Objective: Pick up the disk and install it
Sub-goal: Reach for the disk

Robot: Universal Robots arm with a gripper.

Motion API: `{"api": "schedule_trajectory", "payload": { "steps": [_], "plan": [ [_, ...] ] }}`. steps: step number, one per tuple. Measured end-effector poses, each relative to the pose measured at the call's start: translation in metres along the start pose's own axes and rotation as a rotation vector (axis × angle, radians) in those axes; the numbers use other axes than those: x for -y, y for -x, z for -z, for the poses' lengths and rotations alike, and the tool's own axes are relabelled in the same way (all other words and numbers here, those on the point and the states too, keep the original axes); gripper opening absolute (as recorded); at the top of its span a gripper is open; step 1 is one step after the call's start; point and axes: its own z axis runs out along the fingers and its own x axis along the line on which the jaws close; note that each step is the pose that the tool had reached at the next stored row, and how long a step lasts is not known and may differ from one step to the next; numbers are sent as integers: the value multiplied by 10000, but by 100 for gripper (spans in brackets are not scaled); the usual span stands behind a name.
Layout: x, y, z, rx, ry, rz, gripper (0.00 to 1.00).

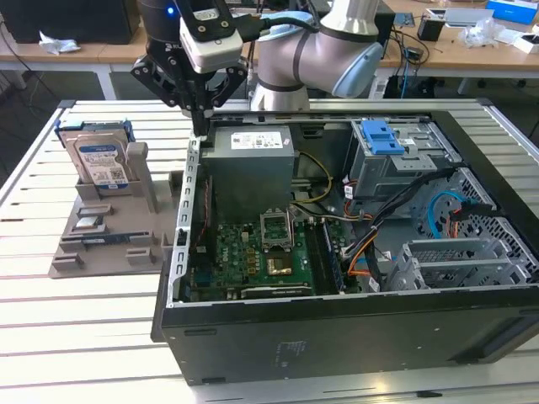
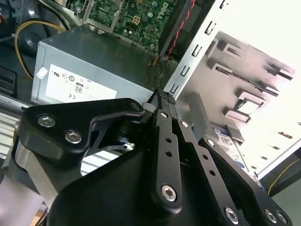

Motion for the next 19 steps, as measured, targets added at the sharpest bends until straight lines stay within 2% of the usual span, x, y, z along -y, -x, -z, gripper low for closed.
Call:
{"api": "schedule_trajectory", "payload": {
  "steps": [19],
  "plan": [
    [22,-298,8,0,1,0,11]
  ]
}}
